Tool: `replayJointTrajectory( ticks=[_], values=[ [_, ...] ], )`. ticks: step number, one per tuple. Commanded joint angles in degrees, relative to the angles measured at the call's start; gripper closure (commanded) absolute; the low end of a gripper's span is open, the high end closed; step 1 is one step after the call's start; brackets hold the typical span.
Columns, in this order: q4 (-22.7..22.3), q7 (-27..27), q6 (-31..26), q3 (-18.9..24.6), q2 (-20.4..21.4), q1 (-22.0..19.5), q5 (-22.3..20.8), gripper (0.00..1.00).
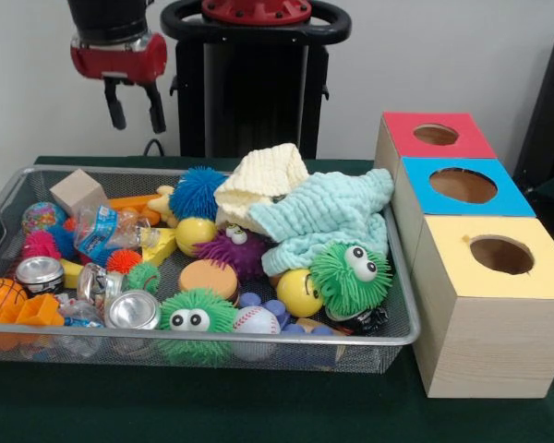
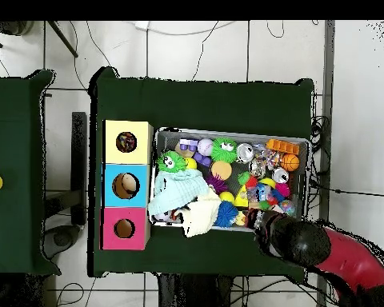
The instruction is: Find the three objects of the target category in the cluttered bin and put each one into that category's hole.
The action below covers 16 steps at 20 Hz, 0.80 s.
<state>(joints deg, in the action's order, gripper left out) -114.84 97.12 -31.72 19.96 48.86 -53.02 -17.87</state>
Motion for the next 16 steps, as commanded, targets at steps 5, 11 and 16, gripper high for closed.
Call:
replayJointTrajectory(
  ticks=[5, 11, 16],
  values=[
    [9.2, -10.3, 6.7, 6.1, -15.3, -3.6, -12.2, 0.00],
    [14.7, -14.4, 4.6, 9.3, -21.8, -7.7, -16.2, 0.00],
    [25.3, -21.7, -3.3, 13.3, -30.2, -9.1, -18.0, 0.00]
  ],
)
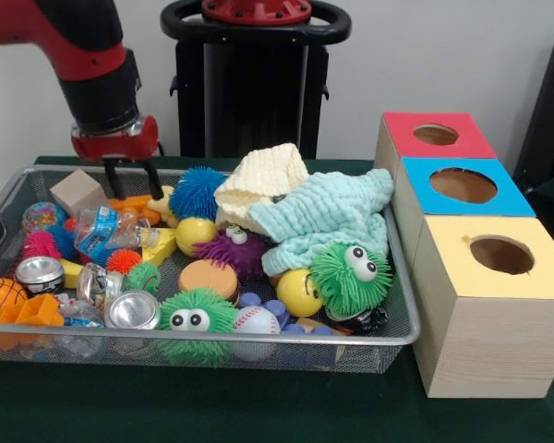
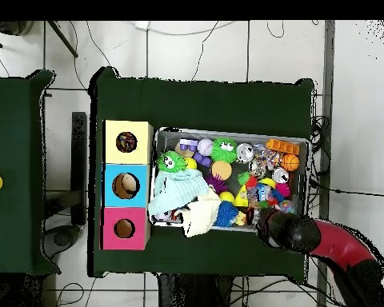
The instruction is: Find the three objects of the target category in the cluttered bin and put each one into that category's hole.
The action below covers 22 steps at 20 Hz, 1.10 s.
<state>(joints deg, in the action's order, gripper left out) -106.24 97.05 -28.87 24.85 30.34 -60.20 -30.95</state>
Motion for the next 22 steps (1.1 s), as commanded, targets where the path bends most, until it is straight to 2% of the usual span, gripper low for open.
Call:
replayJointTrajectory(
  ticks=[1, 6, 12, 17, 22],
  values=[
    [17.7, -22.4, -6.8, 9.0, -12.5, -2.2, -5.4, 0.00],
    [21.6, -25.7, -9.8, 11.1, -14.0, -2.7, -6.4, 0.00],
    [27.9, -28.0, -14.6, 13.1, -15.4, -1.1, -6.4, 0.00],
    [36.1, -30.4, -18.3, 13.9, -19.4, 0.6, -6.5, 0.00],
    [42.4, -31.9, -20.6, 14.9, -23.1, 1.5, -6.8, 0.00]
  ],
)
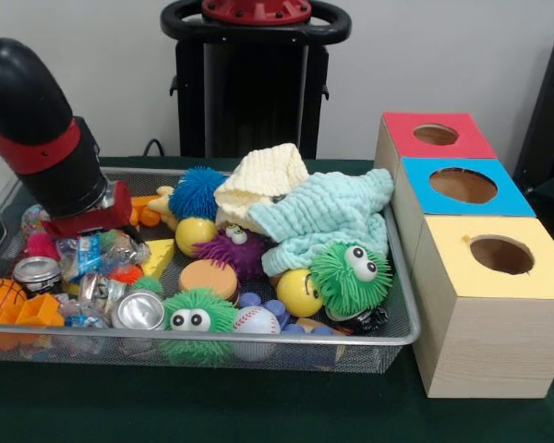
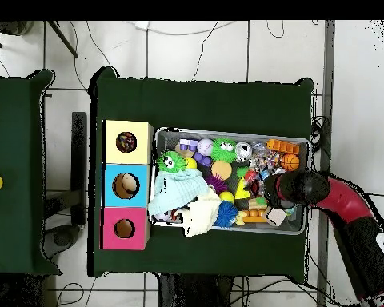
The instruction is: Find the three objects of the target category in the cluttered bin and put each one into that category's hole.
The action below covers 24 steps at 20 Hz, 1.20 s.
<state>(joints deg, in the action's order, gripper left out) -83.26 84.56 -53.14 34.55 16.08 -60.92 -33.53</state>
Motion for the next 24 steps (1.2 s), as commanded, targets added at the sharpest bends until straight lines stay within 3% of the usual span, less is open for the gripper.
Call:
replayJointTrajectory(
  ticks=[1, 12, 19, 24],
  values=[
    [19.8, -19.5, 3.6, 5.3, -9.3, 2.2, -4.3, 0.00],
    [20.4, -18.8, 1.4, 6.2, -9.2, 1.5, -5.7, 0.00],
    [10.2, -13.3, -0.5, 4.6, 0.2, 0.1, -4.9, 0.00],
    [5.8, -11.0, -2.4, 4.3, 5.1, -0.1, -4.1, 0.00]
  ],
)
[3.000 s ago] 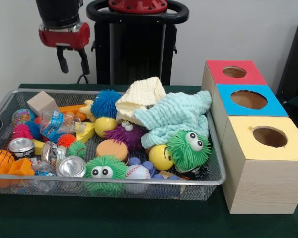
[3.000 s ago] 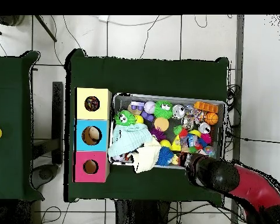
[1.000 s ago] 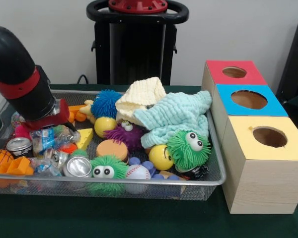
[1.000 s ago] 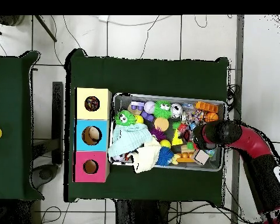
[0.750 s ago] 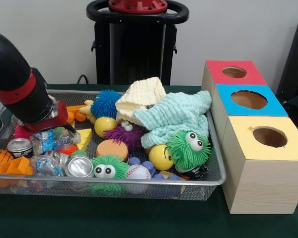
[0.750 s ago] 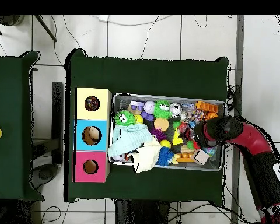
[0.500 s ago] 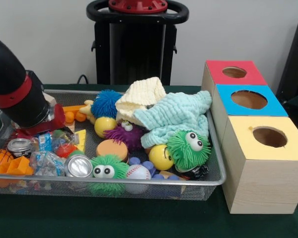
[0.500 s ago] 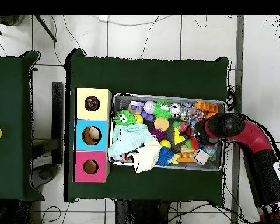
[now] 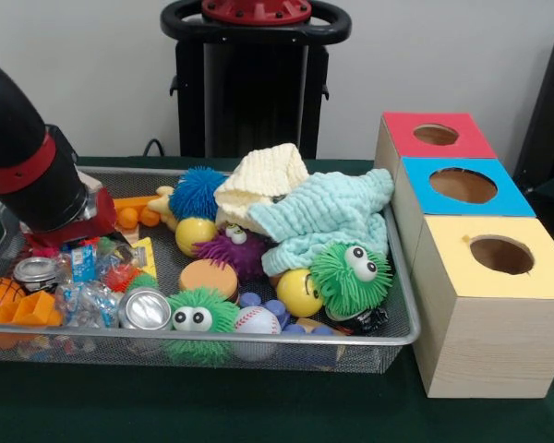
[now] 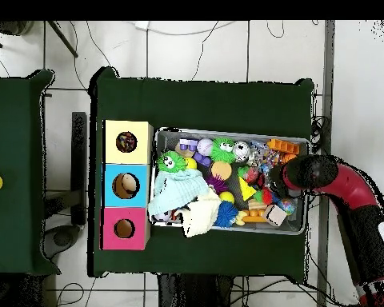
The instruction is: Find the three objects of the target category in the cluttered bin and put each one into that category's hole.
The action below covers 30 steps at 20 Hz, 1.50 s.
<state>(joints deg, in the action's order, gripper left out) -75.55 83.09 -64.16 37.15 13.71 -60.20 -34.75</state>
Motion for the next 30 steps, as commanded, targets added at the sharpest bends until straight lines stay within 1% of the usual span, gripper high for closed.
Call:
replayJointTrajectory(
  ticks=[1, 2, 3, 7, 11, 13, 15, 19, 21, 26, 27, 30],
  values=[
    [-2.8, -9.1, 8.3, 1.7, 8.6, -1.0, -2.6, 0.00],
    [-4.9, -8.3, 7.1, 1.6, 11.5, -1.1, -1.9, 0.00],
    [-5.1, -8.0, 6.6, 1.6, 12.2, -1.0, -1.7, 0.00],
    [-6.0, -7.6, 5.1, 1.7, 14.8, -0.6, -0.9, 0.00],
    [-5.5, -7.9, 5.3, 1.9, 15.4, 0.0, -0.7, 0.00],
    [-5.3, -8.1, 5.7, 2.1, 15.4, 0.1, -0.6, 0.00],
    [-4.2, -8.4, 7.3, 2.4, 14.7, 0.3, -1.1, 0.00],
    [-0.8, -10.1, 7.6, 2.5, 11.9, 1.1, -1.7, 0.00],
    [0.1, -10.5, 7.7, 2.4, 11.1, 1.4, -1.8, 0.00],
    [-0.1, -9.9, 8.9, 2.2, 10.9, 1.6, -1.5, 0.00],
    [-0.7, -9.3, 9.8, 2.0, 10.9, 1.7, -1.7, 0.00],
    [-0.1, -8.6, 11.3, 1.7, 9.6, 2.4, -2.1, 0.00]
  ],
)
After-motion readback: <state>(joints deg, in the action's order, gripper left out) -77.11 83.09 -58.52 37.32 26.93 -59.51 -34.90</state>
